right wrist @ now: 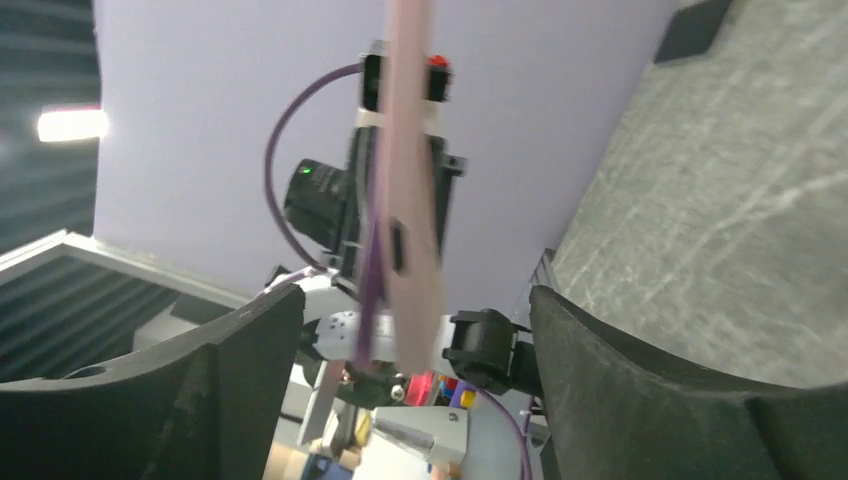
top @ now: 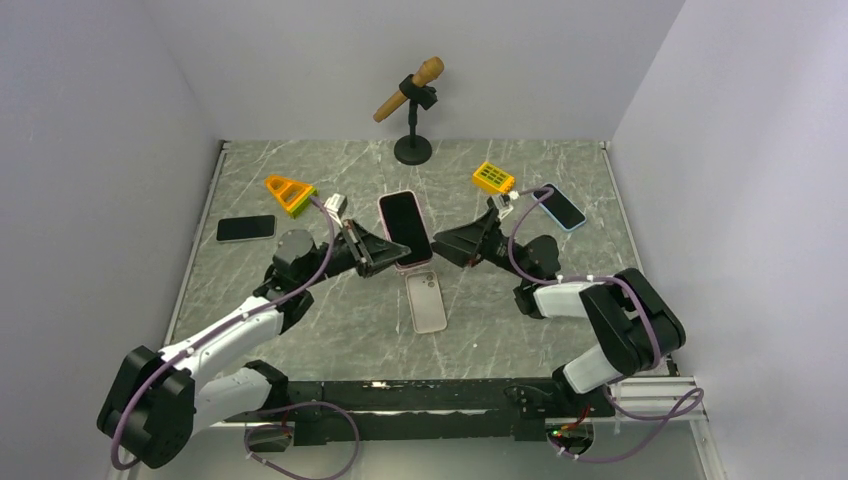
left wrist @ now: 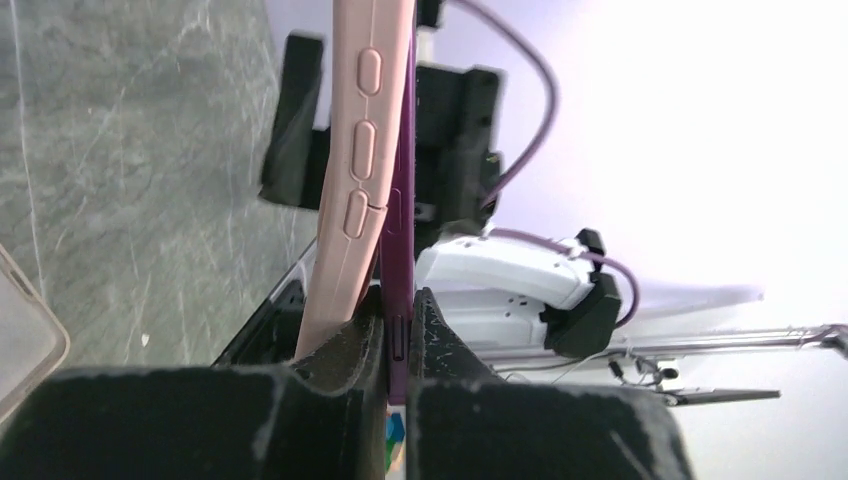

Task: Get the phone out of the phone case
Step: Remove the phone case from the phone.

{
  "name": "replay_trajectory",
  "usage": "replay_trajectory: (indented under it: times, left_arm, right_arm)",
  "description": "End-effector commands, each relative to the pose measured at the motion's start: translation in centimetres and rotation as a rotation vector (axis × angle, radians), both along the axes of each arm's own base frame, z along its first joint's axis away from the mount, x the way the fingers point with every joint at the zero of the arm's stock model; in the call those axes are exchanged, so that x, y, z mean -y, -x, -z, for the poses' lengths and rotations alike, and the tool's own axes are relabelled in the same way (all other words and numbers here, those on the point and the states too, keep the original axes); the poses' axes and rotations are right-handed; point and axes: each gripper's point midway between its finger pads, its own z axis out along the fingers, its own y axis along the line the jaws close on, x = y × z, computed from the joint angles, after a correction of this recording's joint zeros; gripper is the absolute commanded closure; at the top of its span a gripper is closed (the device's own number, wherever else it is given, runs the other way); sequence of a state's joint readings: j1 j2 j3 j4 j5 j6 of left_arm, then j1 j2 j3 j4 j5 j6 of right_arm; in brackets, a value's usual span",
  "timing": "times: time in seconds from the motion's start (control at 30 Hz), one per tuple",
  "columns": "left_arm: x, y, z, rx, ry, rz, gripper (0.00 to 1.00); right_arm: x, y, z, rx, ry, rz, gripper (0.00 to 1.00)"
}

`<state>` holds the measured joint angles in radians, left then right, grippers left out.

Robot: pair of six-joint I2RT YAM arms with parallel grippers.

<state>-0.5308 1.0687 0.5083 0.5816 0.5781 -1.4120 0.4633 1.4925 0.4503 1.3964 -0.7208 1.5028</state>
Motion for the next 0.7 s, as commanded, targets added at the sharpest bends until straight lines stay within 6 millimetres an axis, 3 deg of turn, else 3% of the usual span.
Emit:
replay_trajectory:
  times: [0.0,0.07,0.27,0.43,0.67]
  left_arm:
    - [-2.3,-0.6,-5.7,0.102,0.187,-0.092,1.00]
    - [-3.5,-0.9,-6.2,0.091,0.233,-0.136,1.00]
    - [-5.4,-1.3,-7.3,0.103,0.237,-0.240,1.00]
    - [-5.8,-1.2,-7.4,0.107,0.222,-0.263,1.00]
    - [-5.5,-1.1,-7.9,0.122,0.231,-0.235,1.00]
  right_arm:
    - [1.3,1.5,-2.8,0.131,-0.142,0.034,0.20]
    - [0.6,1.6,-2.5,0.122,-0.129,0.045,0.27]
    - [-1.1,0.4,-1.6,0.086,-0.028,0.106,0.29]
    - [-3.2,0.3,-2.2,0.108,0.025,0.101,0.45]
    - [-5.3,0.3,-3.6,0.132,0.013,0.073,0.47]
